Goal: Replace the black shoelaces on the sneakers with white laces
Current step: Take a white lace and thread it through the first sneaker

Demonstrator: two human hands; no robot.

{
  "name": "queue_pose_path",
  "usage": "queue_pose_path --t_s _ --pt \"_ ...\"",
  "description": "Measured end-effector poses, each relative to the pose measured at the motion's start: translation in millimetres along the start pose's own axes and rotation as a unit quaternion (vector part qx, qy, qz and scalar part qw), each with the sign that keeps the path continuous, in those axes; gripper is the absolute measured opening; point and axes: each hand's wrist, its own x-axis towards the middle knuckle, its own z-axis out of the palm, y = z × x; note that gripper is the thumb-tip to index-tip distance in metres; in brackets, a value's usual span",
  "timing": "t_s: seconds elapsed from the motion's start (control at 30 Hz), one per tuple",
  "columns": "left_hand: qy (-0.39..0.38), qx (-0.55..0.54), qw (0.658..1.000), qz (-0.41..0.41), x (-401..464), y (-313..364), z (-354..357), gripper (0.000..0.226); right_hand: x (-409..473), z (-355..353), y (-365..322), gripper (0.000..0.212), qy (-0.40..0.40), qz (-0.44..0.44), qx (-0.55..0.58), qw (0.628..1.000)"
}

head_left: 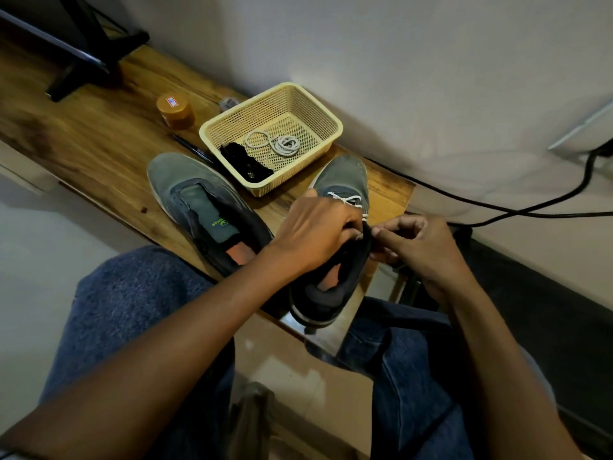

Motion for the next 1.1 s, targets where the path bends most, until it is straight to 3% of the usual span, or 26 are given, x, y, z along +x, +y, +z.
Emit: queue_pose_path --t_s 0.43,0.67,0.83,1.1 --pt "0.094 0.052 0.994 0.017 8 0 -7 0.027 9 -7 6 0.004 -0.042 0.057 0.043 0.997" --pt "0.049 0.061 0.997 0.016 12 -2 -11 0.031 15 -7 9 0.01 -0.04 0.112 0.108 0.987" --pt "0.043 0.064 0.997 0.013 12 -4 -11 0.031 16 -5 7 0.005 -0.048 0.104 0.076 0.991" --pt "0.017 0.061 0.998 -0.025 12 -13 -8 0.043 16 -1 2 0.018 -0.066 0.124 0.078 0.987"
